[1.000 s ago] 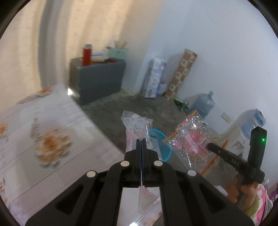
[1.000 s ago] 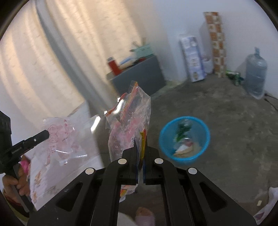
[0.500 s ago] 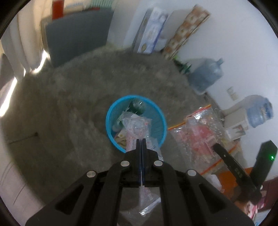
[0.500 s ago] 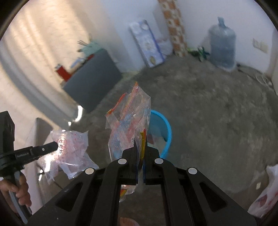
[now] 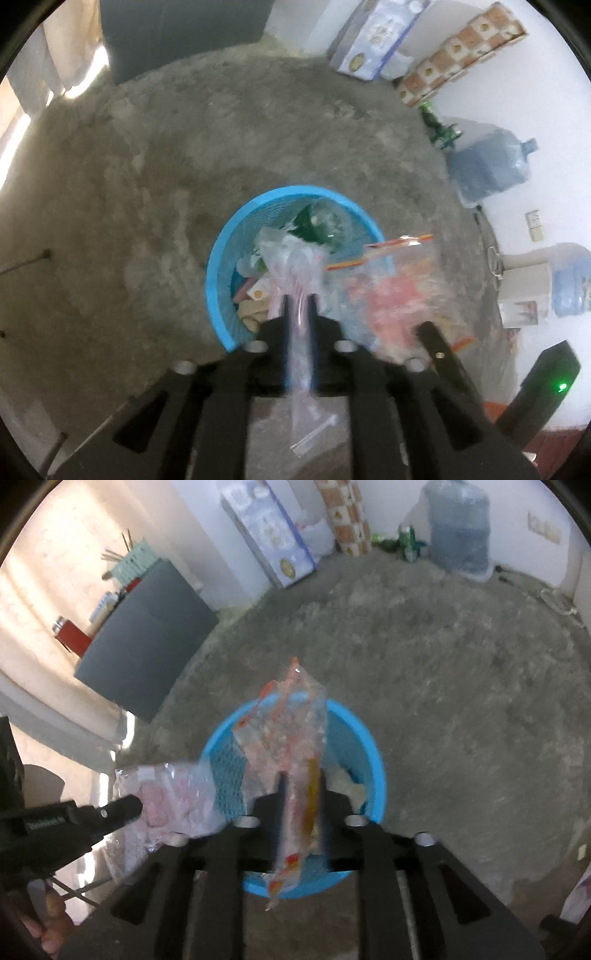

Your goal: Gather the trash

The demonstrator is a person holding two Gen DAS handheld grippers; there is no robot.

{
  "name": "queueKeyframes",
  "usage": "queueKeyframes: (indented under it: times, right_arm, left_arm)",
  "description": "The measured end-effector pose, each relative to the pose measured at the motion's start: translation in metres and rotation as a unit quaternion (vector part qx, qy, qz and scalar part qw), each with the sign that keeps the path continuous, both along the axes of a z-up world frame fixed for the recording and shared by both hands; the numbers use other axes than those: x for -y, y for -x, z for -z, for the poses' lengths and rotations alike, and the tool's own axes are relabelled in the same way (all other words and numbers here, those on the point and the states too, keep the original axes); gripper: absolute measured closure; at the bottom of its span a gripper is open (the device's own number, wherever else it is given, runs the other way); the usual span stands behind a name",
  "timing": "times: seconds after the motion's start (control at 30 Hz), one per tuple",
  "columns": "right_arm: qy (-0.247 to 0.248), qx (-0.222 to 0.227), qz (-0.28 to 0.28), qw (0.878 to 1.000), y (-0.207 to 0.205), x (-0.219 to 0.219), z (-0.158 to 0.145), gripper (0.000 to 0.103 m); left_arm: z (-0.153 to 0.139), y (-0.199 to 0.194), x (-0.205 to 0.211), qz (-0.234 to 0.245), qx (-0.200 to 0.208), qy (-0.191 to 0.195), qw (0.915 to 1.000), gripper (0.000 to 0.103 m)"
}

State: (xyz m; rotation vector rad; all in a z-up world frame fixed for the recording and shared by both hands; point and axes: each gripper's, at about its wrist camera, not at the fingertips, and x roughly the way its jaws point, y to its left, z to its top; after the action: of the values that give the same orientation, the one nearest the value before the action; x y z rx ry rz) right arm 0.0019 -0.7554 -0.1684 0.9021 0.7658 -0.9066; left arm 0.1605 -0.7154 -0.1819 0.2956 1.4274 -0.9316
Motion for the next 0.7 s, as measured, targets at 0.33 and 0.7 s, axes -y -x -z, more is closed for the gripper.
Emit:
queueKeyframes:
  times: [0.33, 0.7]
  right_arm:
    - [-0.005, -0.03, -0.012, 0.999, 0.008, -0.01, 0.028, 0.043]
    - [0.013, 0.035, 0.0, 0.999, 0.076, -0.041, -0.033, 0.041]
  left_arm:
    - [0.007, -0.02, -0.008, -0.046, -0.017, -0.001, 0.9988, 0.052]
    - [-0.112, 0.011, -0.057, 0.017, 0.004, 0.101, 0.9947, 0.046]
